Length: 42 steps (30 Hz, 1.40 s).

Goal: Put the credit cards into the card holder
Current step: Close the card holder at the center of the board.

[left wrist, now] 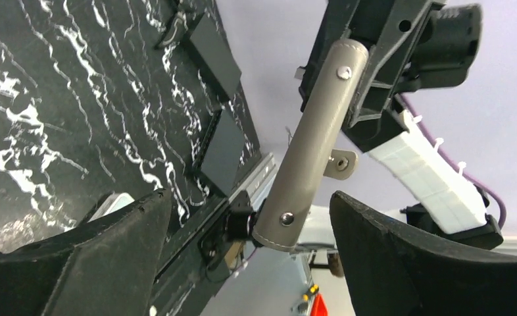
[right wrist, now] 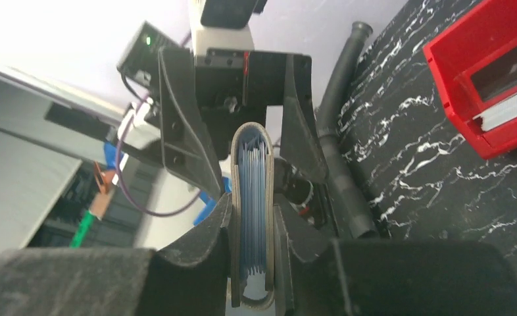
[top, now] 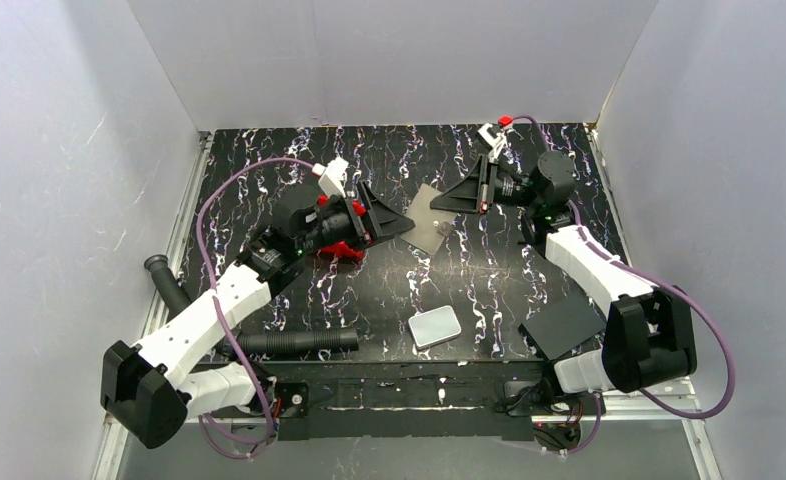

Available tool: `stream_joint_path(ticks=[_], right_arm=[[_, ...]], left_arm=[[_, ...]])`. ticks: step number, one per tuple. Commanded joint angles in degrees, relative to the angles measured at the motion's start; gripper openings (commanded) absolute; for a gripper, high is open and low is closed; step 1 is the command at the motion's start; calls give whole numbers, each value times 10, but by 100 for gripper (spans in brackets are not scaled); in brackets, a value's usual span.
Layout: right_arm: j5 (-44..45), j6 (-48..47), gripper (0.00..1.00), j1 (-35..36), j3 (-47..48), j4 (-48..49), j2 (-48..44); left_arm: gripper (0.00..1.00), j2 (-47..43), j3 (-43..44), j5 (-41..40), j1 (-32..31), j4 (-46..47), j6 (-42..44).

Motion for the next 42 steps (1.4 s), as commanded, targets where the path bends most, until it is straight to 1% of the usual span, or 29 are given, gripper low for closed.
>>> stream_joint_path(ticks=[1, 2, 3, 4, 5, 8, 11, 12, 14, 17, 19, 21, 23, 24, 25, 26, 27, 28, 29, 31, 34, 36, 37, 40, 42], right_arm=[[-55, -207, 1, 14, 61, -218, -33], [-55, -237, 1, 22, 69, -253, -34], [-55, -254, 1, 26, 74, -274, -33], [-54, -261, 1, 29, 75, -282, -31], [-54, -263, 1, 29, 74, -283, -29], [-50, -262, 1, 30, 72, -283, -22], [-52, -261, 1, 34, 73, -283, -20], [-53, -261, 1, 34, 74, -285, -21], [-52, -259, 1, 39, 75, -286, -24], [-38, -257, 1, 52, 77, -292, -25], [-22, -258, 1, 55, 77, -303, -26], [-3, -259, 1, 56, 79, -317, -25], [32, -287, 20, 55, 94, -368, -23], [76, -330, 33, 54, 115, -476, -20], [142, -386, 50, 51, 145, -572, -16], [216, -426, 62, 52, 173, -656, -12], [279, -443, 70, 52, 193, -707, -9], [327, -445, 77, 50, 202, -736, -8], [354, -443, 80, 49, 203, -744, -9], [369, -420, 84, 48, 186, -731, -14], [336, -368, 84, 50, 143, -655, -37], [318, -332, 82, 54, 112, -595, -53], [300, -311, 78, 58, 97, -560, -57], [260, -279, 57, 68, 85, -519, -50], [261, -272, 49, 76, 79, -510, -51]], left_arm=[[87, -2, 30, 146, 24, -82, 72], [87, 3, 38, 157, 23, -93, 81], [85, 7, 36, 173, 23, -79, 77], [82, 13, 33, 191, 23, -51, 65], [79, 18, 34, 202, 21, -41, 57], [67, 33, 50, 206, -2, -45, 70], [49, 33, 51, 188, -9, -45, 72], [46, 33, 52, 177, -10, -47, 72], [43, 37, 57, 164, -10, -51, 73], [26, 51, 70, 139, -17, -56, 76], [19, 60, 83, 121, -21, -66, 85], [7, 67, 106, 96, -30, -116, 109], [1, 61, 121, 45, -39, -161, 136], [0, 51, 125, 8, -40, -178, 145], [0, 43, 129, -24, -41, -196, 154], [0, 33, 130, -55, -43, -212, 163], [0, 24, 130, -86, -45, -223, 170], [0, 16, 129, -111, -46, -234, 175], [0, 11, 129, -135, -50, -244, 182], [0, 4, 130, -171, -55, -256, 194], [0, 1, 137, -211, -66, -274, 209], [0, 3, 144, -237, -73, -285, 218], [0, 5, 148, -245, -76, -287, 222], [0, 15, 161, -259, -85, -299, 231], [0, 24, 168, -266, -90, -306, 234]])
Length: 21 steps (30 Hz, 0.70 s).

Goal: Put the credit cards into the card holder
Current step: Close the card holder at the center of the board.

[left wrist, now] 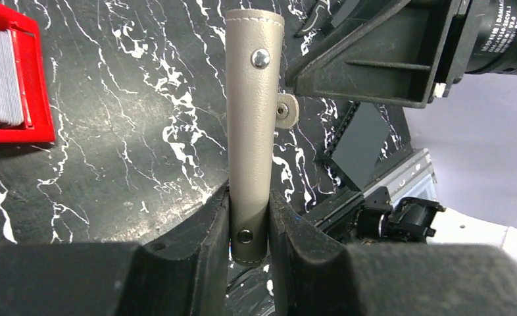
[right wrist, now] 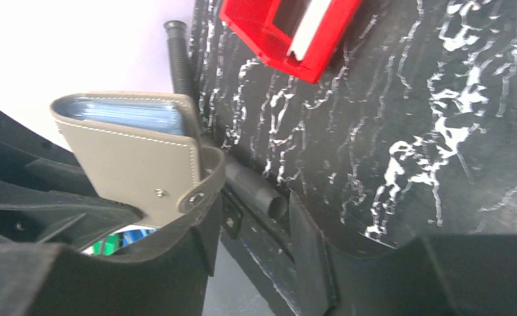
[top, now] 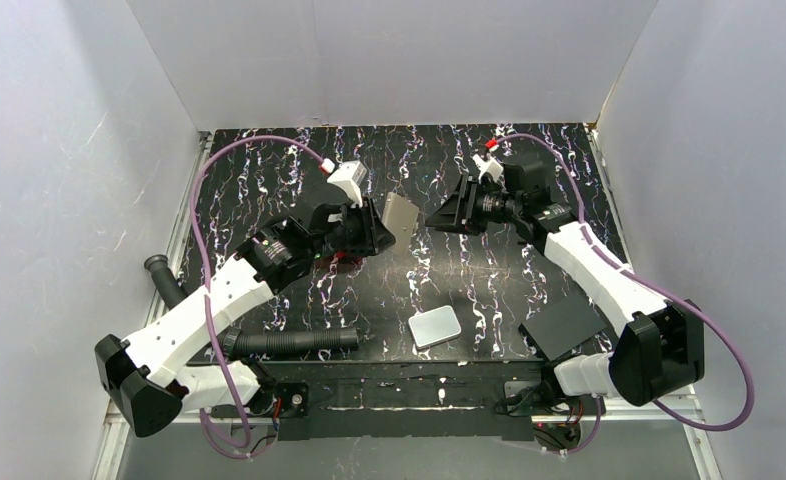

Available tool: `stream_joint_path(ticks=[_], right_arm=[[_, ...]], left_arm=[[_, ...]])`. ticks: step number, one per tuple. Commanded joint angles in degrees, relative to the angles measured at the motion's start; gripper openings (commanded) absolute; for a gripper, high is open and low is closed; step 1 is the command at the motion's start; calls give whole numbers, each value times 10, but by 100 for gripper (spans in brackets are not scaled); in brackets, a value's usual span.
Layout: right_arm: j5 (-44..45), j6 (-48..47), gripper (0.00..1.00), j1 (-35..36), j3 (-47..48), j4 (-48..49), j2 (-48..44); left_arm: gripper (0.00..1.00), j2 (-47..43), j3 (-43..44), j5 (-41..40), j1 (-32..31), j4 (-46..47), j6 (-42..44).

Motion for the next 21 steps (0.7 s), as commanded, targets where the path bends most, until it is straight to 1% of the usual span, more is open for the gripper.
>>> stream_joint_path(ticks=[1, 3, 4, 8, 12, 15, 18, 21], right_arm=[[-30, 49, 47, 17, -10, 94, -18], [-29, 59, 44, 20, -20, 120, -24], [-30, 63, 44, 22, -21, 128, -26], [-33, 57, 52, 36, -14, 123, -18], [-36, 50, 53, 40, -15, 117, -13], [-26, 40, 48, 40, -11, 105, -17], [-16, 22, 39, 41, -5, 76, -17], [-8, 10, 38, 44, -5, 58, -17]], left_arm=[[0, 7, 39, -50, -13, -14, 23], [0, 14, 44, -53, -17, -15, 24], [0, 17, 46, -54, -19, -16, 24], [0, 26, 52, -58, -25, -17, 23], [0, 33, 60, -60, -30, -21, 24], [0, 33, 62, -63, -32, -26, 27], [0, 30, 61, -66, -33, -27, 27], [0, 27, 63, -67, -33, -28, 26]])
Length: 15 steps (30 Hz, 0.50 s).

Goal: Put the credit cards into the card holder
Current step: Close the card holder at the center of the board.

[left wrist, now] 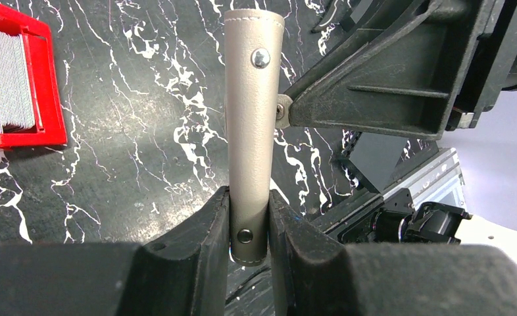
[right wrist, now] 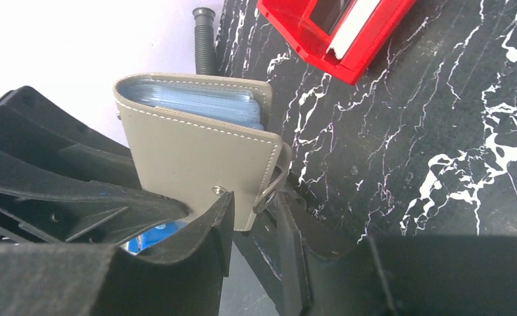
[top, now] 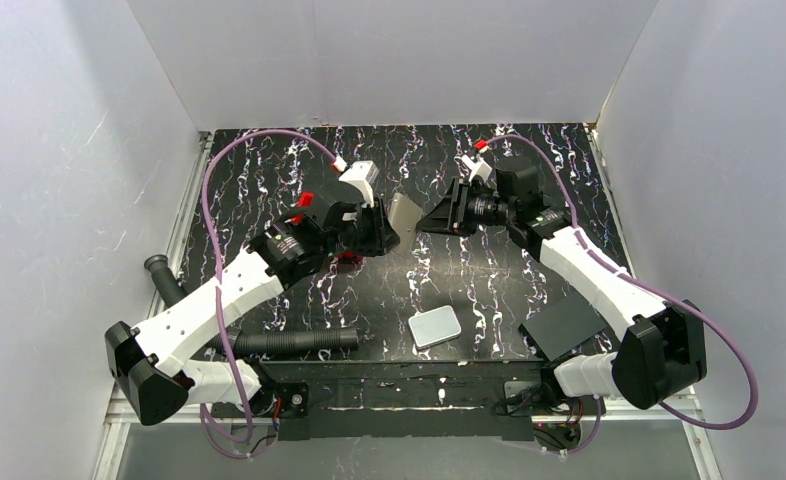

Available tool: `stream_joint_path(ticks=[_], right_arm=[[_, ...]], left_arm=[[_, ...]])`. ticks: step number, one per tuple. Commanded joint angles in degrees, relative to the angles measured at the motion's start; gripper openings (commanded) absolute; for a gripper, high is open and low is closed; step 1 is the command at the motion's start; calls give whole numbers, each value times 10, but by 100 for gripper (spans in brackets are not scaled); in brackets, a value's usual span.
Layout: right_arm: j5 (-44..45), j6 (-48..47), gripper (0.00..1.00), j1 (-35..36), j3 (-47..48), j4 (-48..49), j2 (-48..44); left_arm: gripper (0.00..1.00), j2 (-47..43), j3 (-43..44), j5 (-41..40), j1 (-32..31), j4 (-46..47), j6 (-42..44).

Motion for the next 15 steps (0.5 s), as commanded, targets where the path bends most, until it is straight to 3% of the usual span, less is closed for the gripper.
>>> stream_joint_path(ticks=[1, 15], right_arm=[[12, -26, 37, 7, 12, -18, -10], [12, 22, 28, 13, -27, 65, -15]], left_arm=[[0, -13, 27, -16, -4, 0, 6], [0, -16, 30, -15, -5, 0, 8]])
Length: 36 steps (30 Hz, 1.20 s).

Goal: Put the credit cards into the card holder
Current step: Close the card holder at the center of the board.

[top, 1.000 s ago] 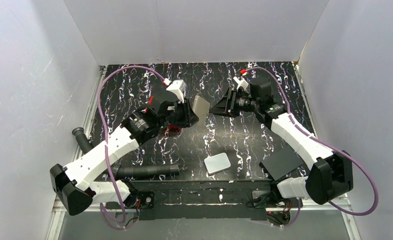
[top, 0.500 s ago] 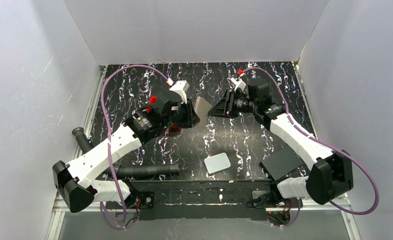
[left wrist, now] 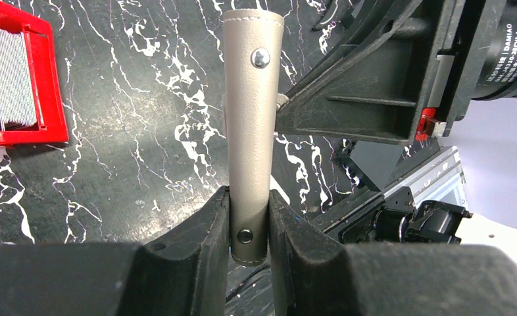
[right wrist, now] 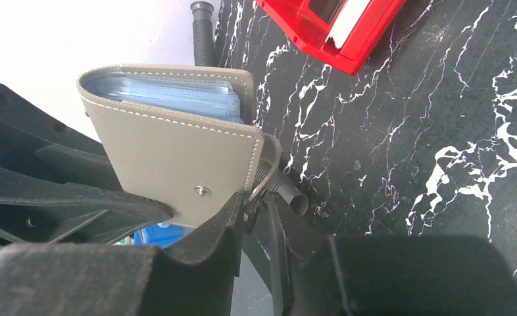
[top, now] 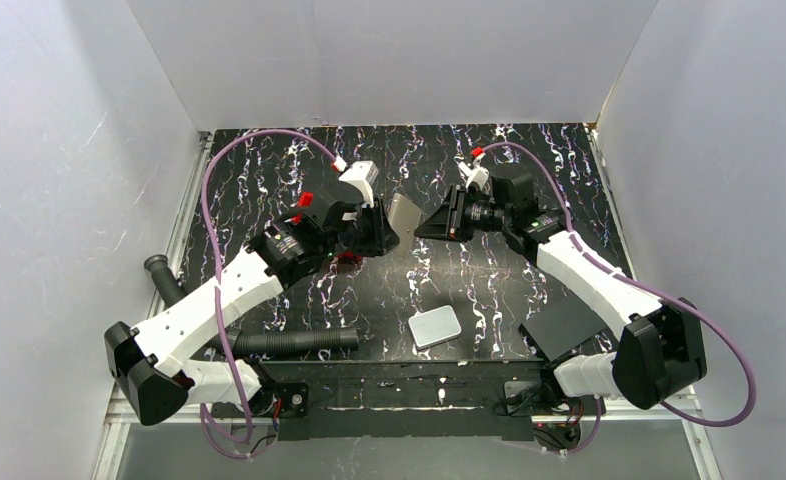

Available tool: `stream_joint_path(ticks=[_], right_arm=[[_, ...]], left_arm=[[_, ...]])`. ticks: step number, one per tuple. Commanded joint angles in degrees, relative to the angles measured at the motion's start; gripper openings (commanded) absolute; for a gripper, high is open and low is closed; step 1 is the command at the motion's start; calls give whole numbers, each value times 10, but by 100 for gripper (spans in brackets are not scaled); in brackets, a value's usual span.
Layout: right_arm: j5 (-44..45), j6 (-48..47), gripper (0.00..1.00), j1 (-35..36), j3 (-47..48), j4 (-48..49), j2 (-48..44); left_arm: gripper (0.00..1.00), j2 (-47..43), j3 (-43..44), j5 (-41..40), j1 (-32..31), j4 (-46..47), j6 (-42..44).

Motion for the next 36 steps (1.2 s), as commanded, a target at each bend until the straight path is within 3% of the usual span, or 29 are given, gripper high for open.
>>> stream_joint_path(ticks=[1, 3, 5, 7, 9, 13, 19, 25, 36], right_arm=[[9, 1, 32, 2, 5, 32, -10], [7, -10, 37, 2, 14, 13, -3], [7, -7, 35, 2, 9, 27, -4], [0, 2, 23, 2, 3, 45, -6], [16, -13, 1, 2, 2, 40, -18], [67, -109, 1, -4, 11, -81, -39], [78, -179, 1, -55, -12, -182, -24], [61, -235, 1, -78, -35, -190, 31], [7, -289, 1, -82, -31, -114, 154]], left_arm=[[0, -17, 25, -13, -3, 7, 7], [0, -18, 25, -12, -3, 7, 7], [0, -19, 25, -10, -5, 8, 6], [0, -19, 25, -10, -4, 8, 6], [0, -18, 22, -15, -5, 7, 5], [0, 42, -3, -5, -4, 41, -35], [0, 162, -46, 39, -5, 188, -99], [0, 235, -69, 70, -4, 273, -119], [0, 316, -85, 117, -4, 320, -143]])
